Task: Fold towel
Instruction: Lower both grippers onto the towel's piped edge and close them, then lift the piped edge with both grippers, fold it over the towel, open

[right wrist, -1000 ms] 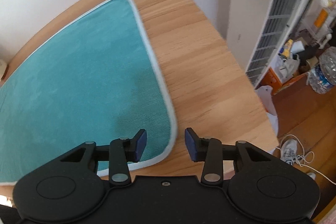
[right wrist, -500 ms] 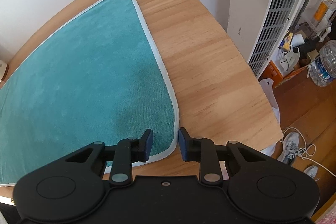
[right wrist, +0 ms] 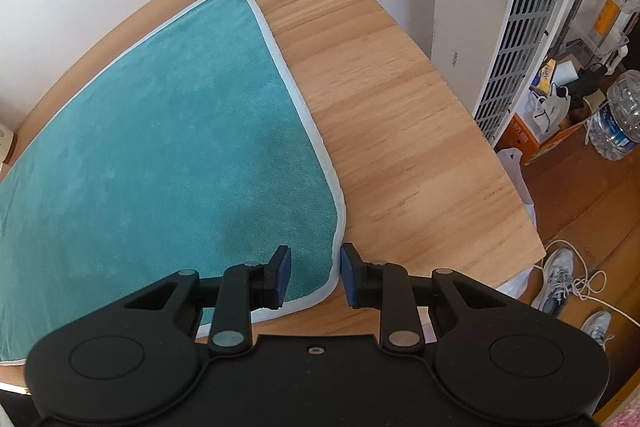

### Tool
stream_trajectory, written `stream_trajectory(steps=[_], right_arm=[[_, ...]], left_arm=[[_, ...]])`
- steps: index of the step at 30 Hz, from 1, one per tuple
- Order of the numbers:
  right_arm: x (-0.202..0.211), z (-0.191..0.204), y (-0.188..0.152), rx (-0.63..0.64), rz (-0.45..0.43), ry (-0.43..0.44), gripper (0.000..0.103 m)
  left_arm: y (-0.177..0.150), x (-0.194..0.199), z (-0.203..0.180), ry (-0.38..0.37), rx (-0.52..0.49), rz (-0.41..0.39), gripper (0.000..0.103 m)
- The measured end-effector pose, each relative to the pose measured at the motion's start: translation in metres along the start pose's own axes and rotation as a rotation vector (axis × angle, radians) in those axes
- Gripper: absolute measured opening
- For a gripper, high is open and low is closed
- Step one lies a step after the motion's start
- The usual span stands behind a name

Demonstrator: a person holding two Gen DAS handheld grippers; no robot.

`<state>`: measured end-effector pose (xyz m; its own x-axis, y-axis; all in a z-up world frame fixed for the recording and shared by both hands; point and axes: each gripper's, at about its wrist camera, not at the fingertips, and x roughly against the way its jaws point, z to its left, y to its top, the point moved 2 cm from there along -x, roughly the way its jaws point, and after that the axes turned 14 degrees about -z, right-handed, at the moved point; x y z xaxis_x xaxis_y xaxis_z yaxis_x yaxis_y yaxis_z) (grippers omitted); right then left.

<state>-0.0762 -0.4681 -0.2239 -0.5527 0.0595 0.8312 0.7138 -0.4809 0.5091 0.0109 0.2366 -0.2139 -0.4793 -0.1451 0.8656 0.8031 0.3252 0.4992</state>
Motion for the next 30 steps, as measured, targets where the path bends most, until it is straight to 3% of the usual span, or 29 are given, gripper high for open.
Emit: stream_trajectory(steps=[1, 7, 13, 25, 30], right_arm=[[-0.001, -0.002, 0.0, -0.01, -0.001, -0.006, 0.011], [0.0, -0.006, -0.001, -0.02, 0.009, -0.011, 0.002], [0.004, -0.011, -0.004, -0.022, 0.007, -0.016, 0.001], [0.01, -0.014, 0.003, -0.045, 0.025, -0.024, 0.001], [0.019, -0.015, 0.006, -0.028, 0.024, -0.021, 0.001]], left_arm=[[0.0, 0.0, -0.001, -0.014, -0.001, -0.004, 0.005], [0.001, 0.0, -0.01, -0.024, -0.058, -0.005, 0.005], [-0.004, 0.002, -0.012, 0.004, -0.124, -0.022, 0.005], [-0.002, 0.019, -0.011, -0.016, -0.11, 0.018, 0.005], [-0.009, 0.027, -0.017, -0.01, -0.2, 0.081, 0.005]])
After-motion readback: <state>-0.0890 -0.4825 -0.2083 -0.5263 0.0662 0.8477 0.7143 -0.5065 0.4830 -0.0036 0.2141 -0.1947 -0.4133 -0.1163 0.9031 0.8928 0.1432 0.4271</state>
